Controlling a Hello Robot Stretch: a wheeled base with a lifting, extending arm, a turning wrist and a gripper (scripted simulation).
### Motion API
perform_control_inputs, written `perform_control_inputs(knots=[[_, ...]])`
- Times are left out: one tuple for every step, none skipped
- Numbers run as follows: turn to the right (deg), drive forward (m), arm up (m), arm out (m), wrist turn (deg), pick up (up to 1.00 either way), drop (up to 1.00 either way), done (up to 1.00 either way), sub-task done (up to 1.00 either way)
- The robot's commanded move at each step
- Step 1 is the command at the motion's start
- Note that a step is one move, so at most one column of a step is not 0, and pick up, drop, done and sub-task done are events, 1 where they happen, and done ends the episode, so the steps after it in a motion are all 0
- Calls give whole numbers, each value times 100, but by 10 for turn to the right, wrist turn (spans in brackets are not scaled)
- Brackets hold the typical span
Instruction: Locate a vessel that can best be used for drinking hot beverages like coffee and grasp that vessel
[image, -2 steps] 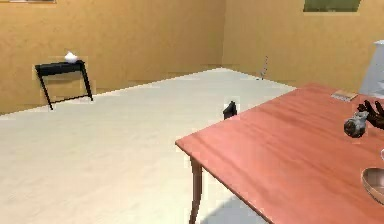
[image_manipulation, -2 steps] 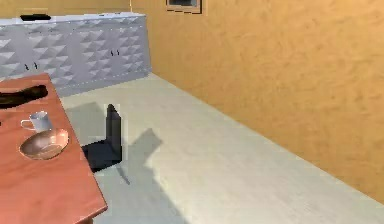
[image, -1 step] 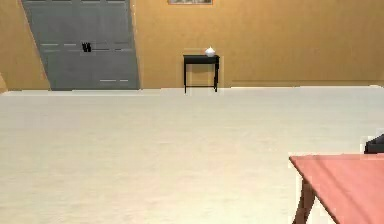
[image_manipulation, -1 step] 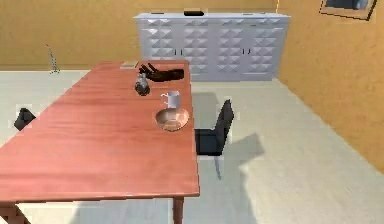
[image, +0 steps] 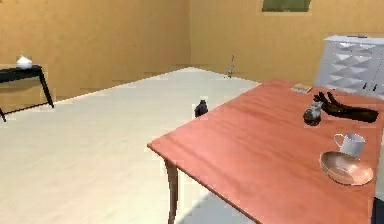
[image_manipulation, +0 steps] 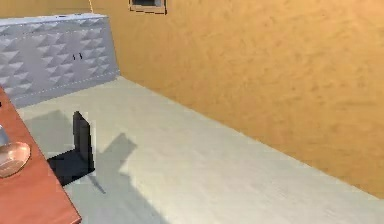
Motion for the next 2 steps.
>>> perform_control_inputs(knots=[[450, 0, 0, 0, 0, 0, 0, 0, 0], [360, 0, 0, 0, 0, 0, 0, 0, 0]])
